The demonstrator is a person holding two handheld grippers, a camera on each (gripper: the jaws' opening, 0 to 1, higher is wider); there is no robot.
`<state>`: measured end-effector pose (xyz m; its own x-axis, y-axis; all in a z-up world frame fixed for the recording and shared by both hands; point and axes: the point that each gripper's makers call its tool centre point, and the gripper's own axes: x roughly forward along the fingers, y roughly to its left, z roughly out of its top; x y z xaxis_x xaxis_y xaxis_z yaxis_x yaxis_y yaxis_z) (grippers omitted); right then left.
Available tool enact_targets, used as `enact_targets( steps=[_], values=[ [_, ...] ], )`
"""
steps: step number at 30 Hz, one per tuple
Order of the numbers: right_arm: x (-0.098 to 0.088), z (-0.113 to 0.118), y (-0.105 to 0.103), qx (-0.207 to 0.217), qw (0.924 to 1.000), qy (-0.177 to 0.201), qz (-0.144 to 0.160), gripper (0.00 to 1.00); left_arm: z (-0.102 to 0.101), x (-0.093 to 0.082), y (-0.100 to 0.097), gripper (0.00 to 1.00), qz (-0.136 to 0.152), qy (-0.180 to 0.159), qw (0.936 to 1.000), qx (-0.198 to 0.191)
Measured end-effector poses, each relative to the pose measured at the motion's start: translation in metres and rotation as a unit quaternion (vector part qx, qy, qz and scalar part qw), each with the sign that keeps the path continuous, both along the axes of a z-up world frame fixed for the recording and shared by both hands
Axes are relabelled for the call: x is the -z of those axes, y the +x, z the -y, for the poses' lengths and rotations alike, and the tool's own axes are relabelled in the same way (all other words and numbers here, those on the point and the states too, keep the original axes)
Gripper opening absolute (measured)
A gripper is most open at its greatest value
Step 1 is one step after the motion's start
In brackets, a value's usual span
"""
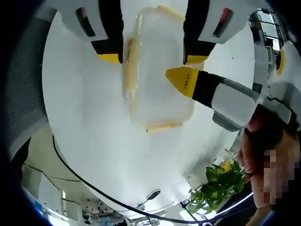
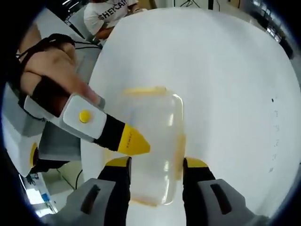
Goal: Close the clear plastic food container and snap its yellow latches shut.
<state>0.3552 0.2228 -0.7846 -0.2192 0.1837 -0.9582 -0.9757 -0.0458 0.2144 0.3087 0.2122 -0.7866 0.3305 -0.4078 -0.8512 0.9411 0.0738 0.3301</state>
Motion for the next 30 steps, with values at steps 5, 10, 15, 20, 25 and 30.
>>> enact_targets(
  steps=[5, 10, 15, 20, 25, 30],
  values=[
    [-0.004, -0.002, -0.001, -0.013, 0.9997, 0.008, 0.02, 0.41, -0.003, 0.003, -0.012, 0.7, -0.015, 0.029, 0.9991, 0.027],
    [-0.007, -0.005, -0.008, 0.01, 0.9979, 0.062, 0.016, 0.46, 0.007, -0.012, -0.023, 0.63, -0.07, -0.022, 0.9973, -0.008],
    [-0.014, 0.005, -0.001, 0.051, 0.9913, 0.109, 0.053, 0.62, 0.002, -0.012, -0.02, 0.78, -0.065, -0.008, 0.9979, -0.006],
    [-0.02, 0.015, -0.011, 0.071, 0.9874, 0.126, 0.065, 0.72, 0.001, -0.012, -0.019, 0.89, -0.061, -0.006, 0.998, 0.016],
    [-0.017, 0.02, -0.022, 0.079, 0.9837, 0.134, 0.09, 0.84, -0.004, -0.011, -0.018, 0.95, -0.083, -0.006, 0.9965, -0.007],
    [-0.013, 0.024, -0.022, 0.084, 0.98, 0.129, 0.125, 0.93, -0.01, -0.011, -0.016, 0.98, -0.084, -0.004, 0.9963, -0.022]
  ],
)
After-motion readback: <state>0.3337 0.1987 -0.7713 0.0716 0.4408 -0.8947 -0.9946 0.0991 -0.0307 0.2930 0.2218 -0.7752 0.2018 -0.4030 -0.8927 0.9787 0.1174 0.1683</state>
